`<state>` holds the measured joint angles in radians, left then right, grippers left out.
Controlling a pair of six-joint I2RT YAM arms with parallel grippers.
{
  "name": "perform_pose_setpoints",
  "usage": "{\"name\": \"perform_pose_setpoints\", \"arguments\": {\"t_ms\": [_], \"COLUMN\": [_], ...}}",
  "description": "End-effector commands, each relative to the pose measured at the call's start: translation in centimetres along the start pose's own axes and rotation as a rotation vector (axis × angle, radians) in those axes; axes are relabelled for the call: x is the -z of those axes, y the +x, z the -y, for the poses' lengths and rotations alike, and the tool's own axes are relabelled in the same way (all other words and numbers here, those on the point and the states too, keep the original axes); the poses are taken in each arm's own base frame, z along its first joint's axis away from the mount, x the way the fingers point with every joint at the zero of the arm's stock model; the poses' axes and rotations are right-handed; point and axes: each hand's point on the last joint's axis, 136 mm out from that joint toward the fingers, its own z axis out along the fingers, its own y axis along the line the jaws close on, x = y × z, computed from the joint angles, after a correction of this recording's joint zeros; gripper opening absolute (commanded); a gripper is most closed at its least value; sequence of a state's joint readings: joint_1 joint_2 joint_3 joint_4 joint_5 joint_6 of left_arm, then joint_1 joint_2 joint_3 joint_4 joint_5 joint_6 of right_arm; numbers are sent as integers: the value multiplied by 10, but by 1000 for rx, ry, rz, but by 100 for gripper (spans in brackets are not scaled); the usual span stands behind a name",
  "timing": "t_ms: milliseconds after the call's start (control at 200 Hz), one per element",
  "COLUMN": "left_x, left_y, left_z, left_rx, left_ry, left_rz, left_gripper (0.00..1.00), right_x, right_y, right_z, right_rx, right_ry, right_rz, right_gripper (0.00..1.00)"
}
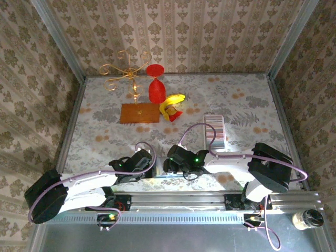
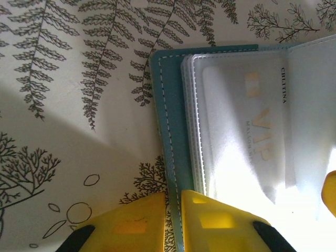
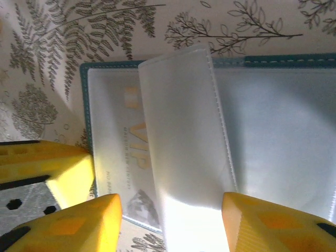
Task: Put the credit cards into the card holder
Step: Flip over the card slot in the card holder.
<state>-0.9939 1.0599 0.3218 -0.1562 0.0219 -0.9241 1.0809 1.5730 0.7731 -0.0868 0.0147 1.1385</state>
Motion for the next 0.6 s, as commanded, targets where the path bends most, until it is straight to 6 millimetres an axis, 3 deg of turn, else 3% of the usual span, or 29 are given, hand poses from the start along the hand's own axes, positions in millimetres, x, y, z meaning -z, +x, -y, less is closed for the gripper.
{"name": "perform_pose_setpoints", "arguments": {"t_ms": [0, 400, 515, 595], "left_x": [0, 4, 9, 13], "left_y": [1, -1, -3, -4], "left_z": [-2, -2, -13, -22], "left_rx": [10, 22, 37, 50], "left_ry": [-1, 8, -35, -72], "left_rz": [11, 34, 61, 81], "left_gripper": [16, 13, 5, 5], "right_x": [-2, -12, -12, -13], "right_y": [0, 1, -1, -1], "right_z": [-9, -28, -31, -32], "right_rx": [-37, -82, -88, -88], "right_ry": [-48, -142, -155, -161], "right_rz": [7, -7, 0, -1], "right_gripper": [53, 52, 52, 52]}}
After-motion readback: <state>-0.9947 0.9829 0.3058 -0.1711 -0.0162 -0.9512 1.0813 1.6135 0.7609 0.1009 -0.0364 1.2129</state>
